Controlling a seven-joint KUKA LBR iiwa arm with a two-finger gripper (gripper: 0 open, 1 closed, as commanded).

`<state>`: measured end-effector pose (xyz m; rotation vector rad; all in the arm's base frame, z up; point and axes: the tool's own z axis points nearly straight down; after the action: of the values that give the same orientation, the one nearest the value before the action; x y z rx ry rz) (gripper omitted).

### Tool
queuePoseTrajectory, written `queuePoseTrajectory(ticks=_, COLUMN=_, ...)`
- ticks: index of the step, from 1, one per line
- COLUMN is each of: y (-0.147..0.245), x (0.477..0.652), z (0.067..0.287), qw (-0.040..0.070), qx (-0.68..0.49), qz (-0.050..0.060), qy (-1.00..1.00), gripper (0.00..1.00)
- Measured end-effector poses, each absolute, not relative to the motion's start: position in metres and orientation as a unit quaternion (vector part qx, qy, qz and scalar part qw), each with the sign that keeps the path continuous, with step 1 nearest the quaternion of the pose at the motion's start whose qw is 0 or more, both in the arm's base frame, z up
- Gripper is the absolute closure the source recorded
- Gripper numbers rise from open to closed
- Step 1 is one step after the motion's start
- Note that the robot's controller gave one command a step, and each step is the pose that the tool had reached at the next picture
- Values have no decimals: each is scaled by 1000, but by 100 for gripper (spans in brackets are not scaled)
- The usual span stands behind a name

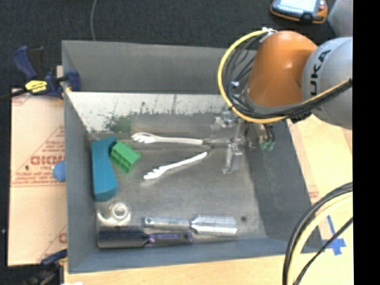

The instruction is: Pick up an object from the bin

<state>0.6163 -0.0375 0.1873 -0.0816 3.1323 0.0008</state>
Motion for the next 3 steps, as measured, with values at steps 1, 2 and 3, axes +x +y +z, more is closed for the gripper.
queuePoseTrajectory(ticks=1, y=-37, x=616, z=187, qw=4, qx=-26, qz=0, qy=1000, gripper=0)
queuePoseTrajectory(ticks=2, y=-39, x=612, z=109, qw=4, qx=66, qz=1, qy=998, gripper=0)
queuePoseTrajectory(ticks=3, y=-18, x=598, z=132, qw=5, qx=-3, qz=0, qy=1000, gripper=0)
